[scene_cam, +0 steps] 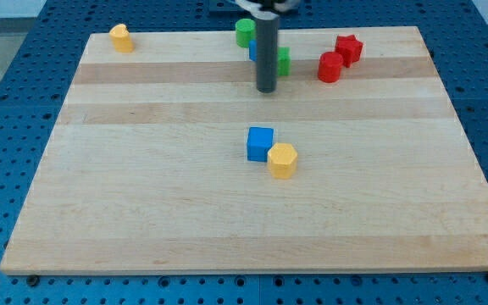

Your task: Point your arm towards the red star

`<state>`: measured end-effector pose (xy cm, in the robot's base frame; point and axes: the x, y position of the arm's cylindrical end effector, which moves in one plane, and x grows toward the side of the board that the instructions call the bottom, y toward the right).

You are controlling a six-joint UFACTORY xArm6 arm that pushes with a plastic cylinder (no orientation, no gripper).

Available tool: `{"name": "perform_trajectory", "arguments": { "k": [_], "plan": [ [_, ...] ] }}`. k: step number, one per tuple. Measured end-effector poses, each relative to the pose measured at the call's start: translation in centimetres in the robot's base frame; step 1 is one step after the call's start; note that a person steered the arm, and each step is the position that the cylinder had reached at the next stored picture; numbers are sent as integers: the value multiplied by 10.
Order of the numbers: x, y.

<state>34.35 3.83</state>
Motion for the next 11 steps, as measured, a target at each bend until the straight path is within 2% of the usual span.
{"name": "perform_trajectory", "arguments": {
  "k": [3, 4, 5, 6, 7, 8, 9, 10, 11],
  "plan": [
    [-3, 157],
    [-1, 182],
    [28, 157],
    [36, 125],
    [5, 169],
    [-55, 198],
    [-106, 185],
    [-122, 133],
    [-98, 78]
  ]
}}
